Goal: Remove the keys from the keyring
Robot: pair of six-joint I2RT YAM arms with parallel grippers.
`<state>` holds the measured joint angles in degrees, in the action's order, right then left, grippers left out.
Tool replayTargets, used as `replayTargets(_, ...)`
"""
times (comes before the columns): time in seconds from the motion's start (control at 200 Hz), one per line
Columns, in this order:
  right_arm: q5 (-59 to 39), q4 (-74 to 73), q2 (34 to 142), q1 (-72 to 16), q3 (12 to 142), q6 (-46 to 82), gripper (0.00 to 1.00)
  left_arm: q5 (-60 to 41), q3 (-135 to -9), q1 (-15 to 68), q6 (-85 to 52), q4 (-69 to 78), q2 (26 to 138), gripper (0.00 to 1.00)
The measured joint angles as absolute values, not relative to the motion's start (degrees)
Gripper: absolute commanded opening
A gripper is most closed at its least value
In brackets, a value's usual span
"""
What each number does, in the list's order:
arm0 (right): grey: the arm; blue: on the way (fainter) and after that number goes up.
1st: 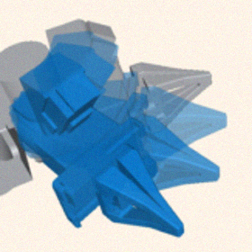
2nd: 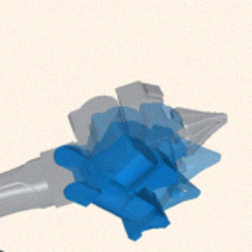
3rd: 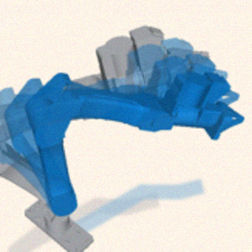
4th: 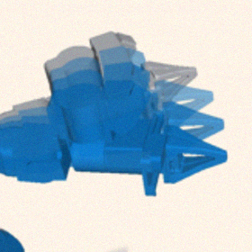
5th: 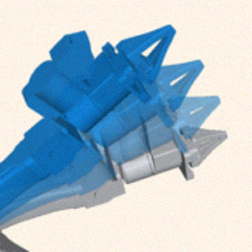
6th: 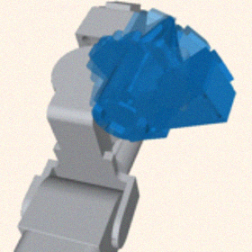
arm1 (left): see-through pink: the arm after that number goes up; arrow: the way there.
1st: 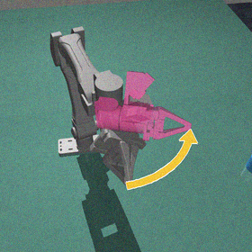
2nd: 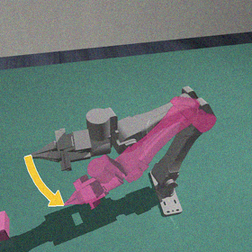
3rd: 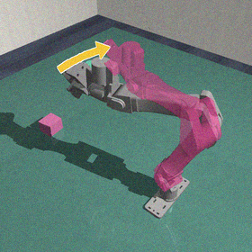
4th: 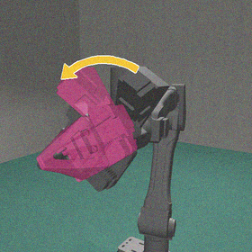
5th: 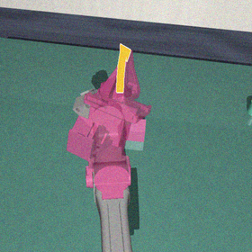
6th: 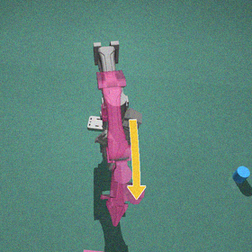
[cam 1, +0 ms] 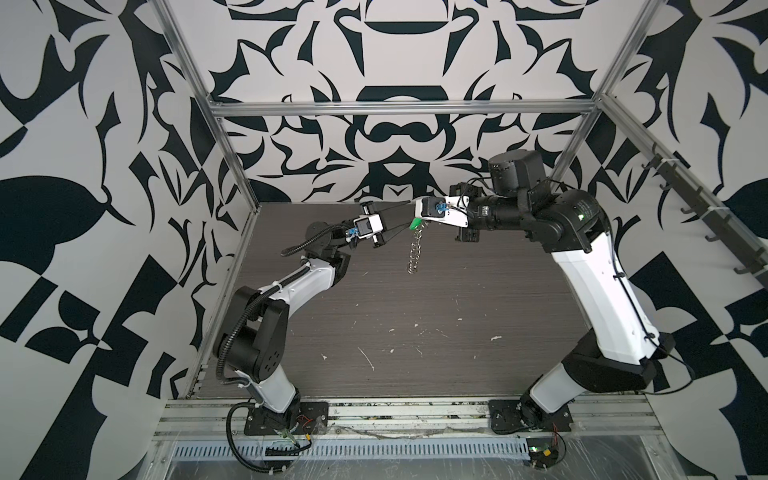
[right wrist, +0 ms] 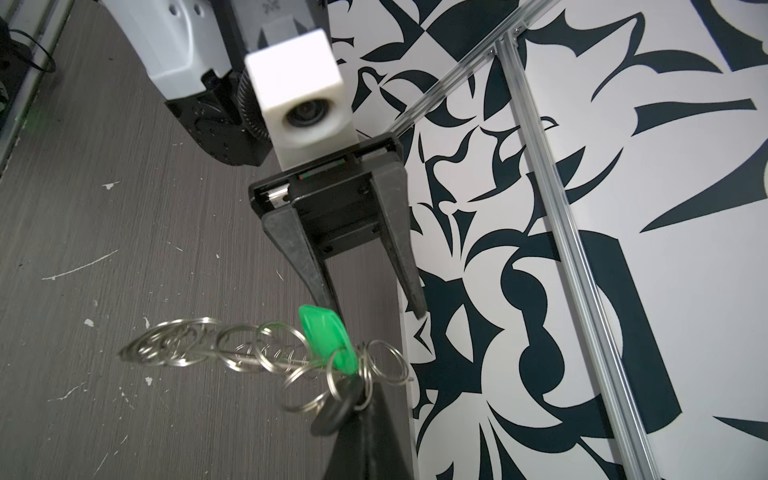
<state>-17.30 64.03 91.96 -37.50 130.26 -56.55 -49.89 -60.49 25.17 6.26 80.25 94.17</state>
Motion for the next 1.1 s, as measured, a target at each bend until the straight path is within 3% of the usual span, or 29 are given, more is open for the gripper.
replayTargets(0.16, -16.51, 64.75, 91.81, -37.60, 128.81, -56.82, 0.00, -48.34, -53.95, 23.66, 5.78, 79.61, 88.49, 0.52)
replayTargets(0.26, -15.09, 65.69, 91.81, -37.60, 127.96, -56.90, 0.00, -48.01, -52.40, 23.42, 5.65, 76.23, 83.55, 0.47)
replayTargets(0.545, -13.56, 66.28, 91.70, -37.60, 128.01, -56.86, 0.00, -42.74, -53.67, 30.04, 9.21, 50.63, 69.58, 0.54)
replayTargets(0.82, -13.43, 66.28, 91.70, -37.60, 128.09, -56.88, 0.00, -39.97, -59.37, 31.64, 4.82, 37.56, 70.02, 0.43)
replayTargets(1.1, -13.43, 66.30, 91.70, -37.60, 128.09, -56.88, 0.00, -39.57, -61.17, 31.75, 2.61, 33.30, 73.28, 0.41)
